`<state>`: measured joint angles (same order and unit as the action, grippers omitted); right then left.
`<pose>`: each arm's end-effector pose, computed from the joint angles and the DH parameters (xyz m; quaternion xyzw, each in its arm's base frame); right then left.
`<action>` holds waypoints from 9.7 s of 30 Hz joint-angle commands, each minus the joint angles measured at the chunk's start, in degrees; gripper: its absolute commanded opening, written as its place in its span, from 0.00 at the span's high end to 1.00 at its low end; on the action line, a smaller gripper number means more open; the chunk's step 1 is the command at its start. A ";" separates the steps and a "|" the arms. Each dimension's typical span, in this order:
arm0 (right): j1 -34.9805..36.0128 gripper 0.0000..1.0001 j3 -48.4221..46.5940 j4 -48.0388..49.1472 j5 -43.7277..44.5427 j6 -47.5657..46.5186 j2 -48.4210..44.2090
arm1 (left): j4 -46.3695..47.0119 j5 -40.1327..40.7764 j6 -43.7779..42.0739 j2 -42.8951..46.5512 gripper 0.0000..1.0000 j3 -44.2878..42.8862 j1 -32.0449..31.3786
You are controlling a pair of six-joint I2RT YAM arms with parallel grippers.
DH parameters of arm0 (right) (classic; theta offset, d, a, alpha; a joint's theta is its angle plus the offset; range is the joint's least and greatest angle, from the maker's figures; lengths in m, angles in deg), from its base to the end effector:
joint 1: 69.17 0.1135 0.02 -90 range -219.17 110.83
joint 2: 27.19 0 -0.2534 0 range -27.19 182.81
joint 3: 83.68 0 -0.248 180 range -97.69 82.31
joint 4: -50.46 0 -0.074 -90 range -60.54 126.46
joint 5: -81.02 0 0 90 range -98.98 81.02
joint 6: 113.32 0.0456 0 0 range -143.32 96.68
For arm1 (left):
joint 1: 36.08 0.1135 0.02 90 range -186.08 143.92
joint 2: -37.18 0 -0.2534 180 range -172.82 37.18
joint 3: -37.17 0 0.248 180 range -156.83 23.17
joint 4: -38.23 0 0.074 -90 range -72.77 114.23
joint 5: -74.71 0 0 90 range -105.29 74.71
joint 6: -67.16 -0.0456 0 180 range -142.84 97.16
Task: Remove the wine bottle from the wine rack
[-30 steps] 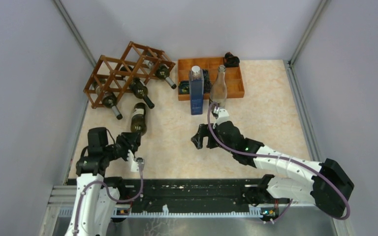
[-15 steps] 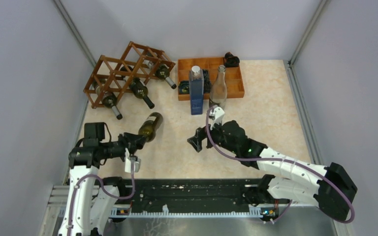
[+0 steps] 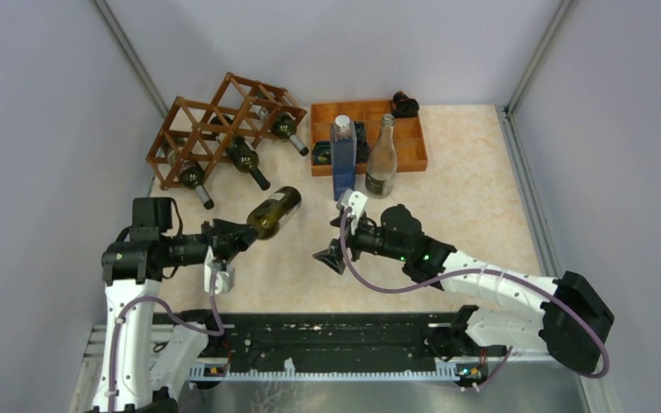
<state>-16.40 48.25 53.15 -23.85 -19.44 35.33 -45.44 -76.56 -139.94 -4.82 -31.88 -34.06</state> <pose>0.1473 0.2132 0.2524 -0.3927 0.6666 0.3852 0.5031 0.1067 -0.0362 0.3157 0.7740 0.3189 -0.0342 0.5460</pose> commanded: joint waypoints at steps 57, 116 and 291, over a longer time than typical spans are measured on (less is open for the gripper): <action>10.24 0.47 -19.65 33.23 3.17 -6.60 38.84 | 13.05 -14.26 56.88 -5.27 0.33 -0.98 0.00; -35.37 1.00 -14.78 16.28 34.75 3.76 16.96 | 38.95 13.47 97.85 -6.93 0.01 -3.67 0.00; -17.12 0.01 -6.28 -26.61 13.91 26.44 -20.65 | 42.55 24.10 -42.07 7.44 1.00 40.77 2.73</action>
<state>-33.71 42.96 24.25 -8.29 6.46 14.87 9.81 -42.31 -144.40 0.43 11.13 -31.22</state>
